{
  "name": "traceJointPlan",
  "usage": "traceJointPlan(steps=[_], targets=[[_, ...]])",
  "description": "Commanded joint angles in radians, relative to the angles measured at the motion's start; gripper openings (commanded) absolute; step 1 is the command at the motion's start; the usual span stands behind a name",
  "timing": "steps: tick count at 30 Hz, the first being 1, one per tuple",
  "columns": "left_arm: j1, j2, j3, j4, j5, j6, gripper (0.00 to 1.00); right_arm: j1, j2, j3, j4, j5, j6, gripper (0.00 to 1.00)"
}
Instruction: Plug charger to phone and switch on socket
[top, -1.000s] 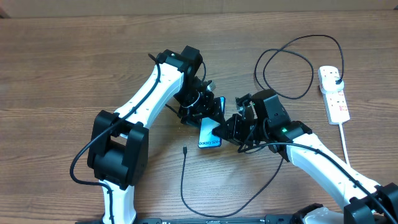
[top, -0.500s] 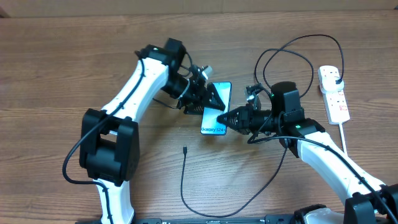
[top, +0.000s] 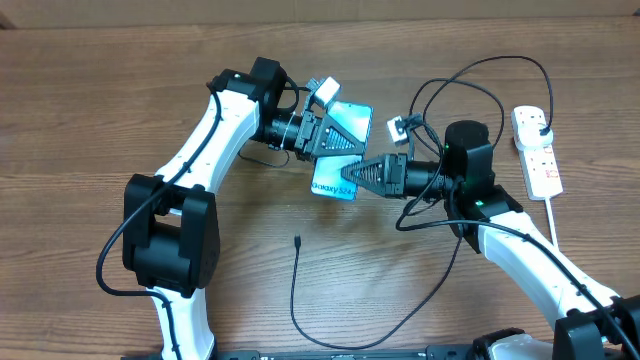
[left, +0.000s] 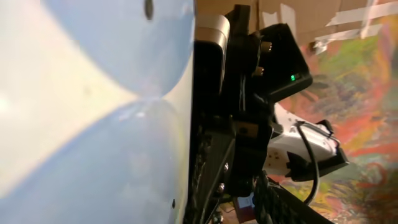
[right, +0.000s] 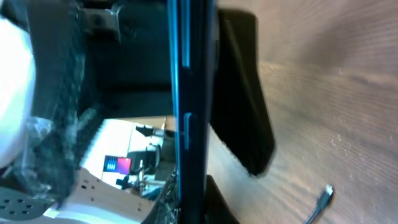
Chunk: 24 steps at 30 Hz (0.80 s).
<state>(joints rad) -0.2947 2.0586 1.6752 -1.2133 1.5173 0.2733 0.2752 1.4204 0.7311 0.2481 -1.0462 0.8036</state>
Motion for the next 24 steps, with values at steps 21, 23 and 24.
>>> traceJointPlan(steps=[21,23,24], targets=[[0.039,-0.097,0.024,0.018,0.064,0.065,0.59,-0.034,-0.01,0.02,-0.054,0.02,0.0,0.04],[0.039,-0.097,0.024,0.018,0.064,0.064,0.57,-0.035,-0.01,0.02,-0.076,0.02,0.0,0.04],[0.039,-0.097,0.024,0.018,0.064,0.064,0.57,-0.035,-0.01,0.02,-0.079,0.013,0.0,0.04]])
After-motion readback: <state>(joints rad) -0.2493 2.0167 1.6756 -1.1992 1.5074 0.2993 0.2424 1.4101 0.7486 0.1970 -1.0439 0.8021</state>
